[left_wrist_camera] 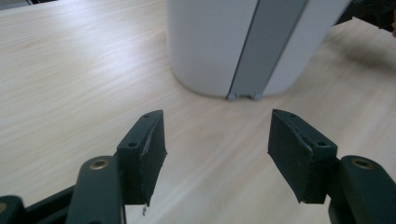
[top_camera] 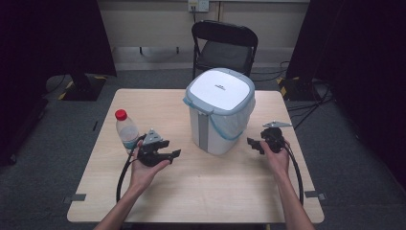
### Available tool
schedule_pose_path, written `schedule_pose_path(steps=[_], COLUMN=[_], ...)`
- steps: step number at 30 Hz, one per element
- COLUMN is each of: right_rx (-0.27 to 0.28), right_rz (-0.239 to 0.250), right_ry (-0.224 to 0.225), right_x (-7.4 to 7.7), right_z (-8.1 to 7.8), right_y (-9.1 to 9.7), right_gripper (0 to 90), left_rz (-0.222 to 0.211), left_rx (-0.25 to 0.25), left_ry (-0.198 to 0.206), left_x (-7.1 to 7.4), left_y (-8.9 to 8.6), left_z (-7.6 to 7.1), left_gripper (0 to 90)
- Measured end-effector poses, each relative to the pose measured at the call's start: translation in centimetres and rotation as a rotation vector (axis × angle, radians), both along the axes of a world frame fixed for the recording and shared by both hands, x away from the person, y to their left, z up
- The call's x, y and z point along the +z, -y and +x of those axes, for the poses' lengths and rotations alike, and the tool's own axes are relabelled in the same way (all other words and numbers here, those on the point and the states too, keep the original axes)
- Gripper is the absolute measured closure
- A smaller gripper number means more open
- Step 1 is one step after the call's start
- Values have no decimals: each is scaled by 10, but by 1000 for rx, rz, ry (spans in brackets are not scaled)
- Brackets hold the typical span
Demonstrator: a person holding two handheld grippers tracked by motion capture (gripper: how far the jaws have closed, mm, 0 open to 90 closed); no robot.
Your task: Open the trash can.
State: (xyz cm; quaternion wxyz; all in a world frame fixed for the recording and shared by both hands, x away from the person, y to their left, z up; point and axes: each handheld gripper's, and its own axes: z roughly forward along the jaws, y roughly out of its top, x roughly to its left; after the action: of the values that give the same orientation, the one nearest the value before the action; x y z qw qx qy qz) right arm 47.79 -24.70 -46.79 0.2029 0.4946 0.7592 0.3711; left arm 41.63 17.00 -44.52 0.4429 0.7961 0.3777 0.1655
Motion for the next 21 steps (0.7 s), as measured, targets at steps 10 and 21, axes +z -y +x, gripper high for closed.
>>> schedule_pose_path(steps=[10,21], right_rx=[-83,20], right_rz=[-44,66], right_ry=[20,122], right_x=[2,-1], right_z=[58,84], right_y=[5,-4], right_gripper=[340,401], left_rz=[-50,41], left_rx=[94,161], left_ry=[1,-12], left_x=[-8,-6], left_y=[22,40], left_z=[49,71], left_gripper=[375,459])
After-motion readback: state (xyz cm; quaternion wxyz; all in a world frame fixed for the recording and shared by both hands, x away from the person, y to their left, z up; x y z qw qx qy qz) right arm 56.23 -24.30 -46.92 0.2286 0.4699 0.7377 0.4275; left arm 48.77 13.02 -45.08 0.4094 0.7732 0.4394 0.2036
